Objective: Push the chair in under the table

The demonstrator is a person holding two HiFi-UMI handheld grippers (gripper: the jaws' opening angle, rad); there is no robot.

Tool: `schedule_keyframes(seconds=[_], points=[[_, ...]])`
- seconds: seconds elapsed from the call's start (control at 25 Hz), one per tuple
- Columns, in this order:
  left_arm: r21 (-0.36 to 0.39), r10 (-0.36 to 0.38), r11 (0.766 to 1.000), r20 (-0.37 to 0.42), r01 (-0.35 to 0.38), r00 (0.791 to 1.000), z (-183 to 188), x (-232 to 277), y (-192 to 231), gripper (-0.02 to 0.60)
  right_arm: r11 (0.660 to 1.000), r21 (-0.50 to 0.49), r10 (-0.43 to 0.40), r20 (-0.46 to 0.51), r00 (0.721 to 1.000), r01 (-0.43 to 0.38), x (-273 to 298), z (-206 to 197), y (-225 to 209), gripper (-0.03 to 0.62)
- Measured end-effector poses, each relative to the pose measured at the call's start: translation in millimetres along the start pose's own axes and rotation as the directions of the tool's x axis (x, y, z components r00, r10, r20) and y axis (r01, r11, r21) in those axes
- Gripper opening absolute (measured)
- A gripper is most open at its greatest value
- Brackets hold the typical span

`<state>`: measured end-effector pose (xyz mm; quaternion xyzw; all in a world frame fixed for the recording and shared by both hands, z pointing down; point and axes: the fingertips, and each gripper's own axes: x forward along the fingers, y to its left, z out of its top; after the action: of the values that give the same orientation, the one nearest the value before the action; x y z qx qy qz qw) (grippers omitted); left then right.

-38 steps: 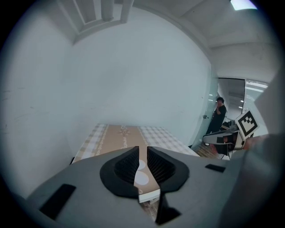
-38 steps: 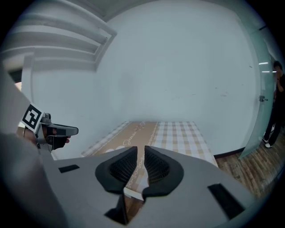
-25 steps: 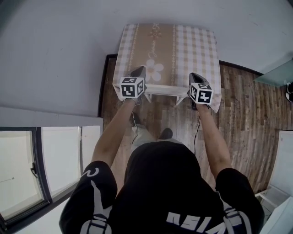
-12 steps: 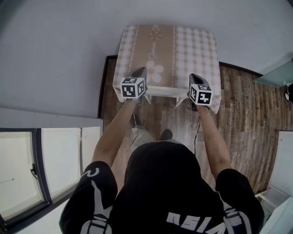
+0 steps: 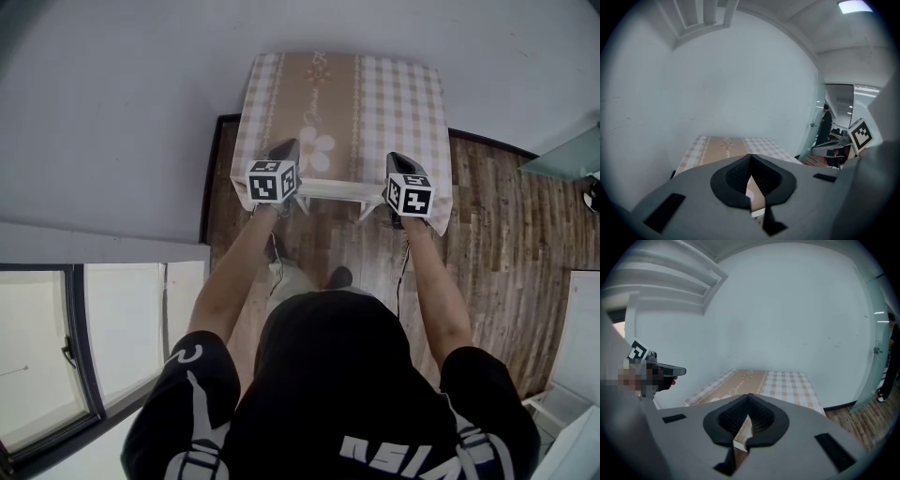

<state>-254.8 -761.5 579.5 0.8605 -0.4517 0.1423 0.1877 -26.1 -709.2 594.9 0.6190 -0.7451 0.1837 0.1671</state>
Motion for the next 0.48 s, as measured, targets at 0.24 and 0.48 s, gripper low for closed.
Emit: schedule_keyframes(seconds=[0.24,0.48], points=[[0.003,0.004,1.000,-0.007,-0.004,1.000,-1.1,1.9,0.1,0.026,1.000,0.001,-0.003,-0.006,1.000,0.003,-0.4,-0.6,-2.1,0.014],[-0.003,0.006,1.000,-0.006,-0.006,1.000,-0.1,1.1,3.3,0.026,1.000,0.000,0.001,-0.005,1.000,-0.001,1.2,3.9,1.3,0.014]])
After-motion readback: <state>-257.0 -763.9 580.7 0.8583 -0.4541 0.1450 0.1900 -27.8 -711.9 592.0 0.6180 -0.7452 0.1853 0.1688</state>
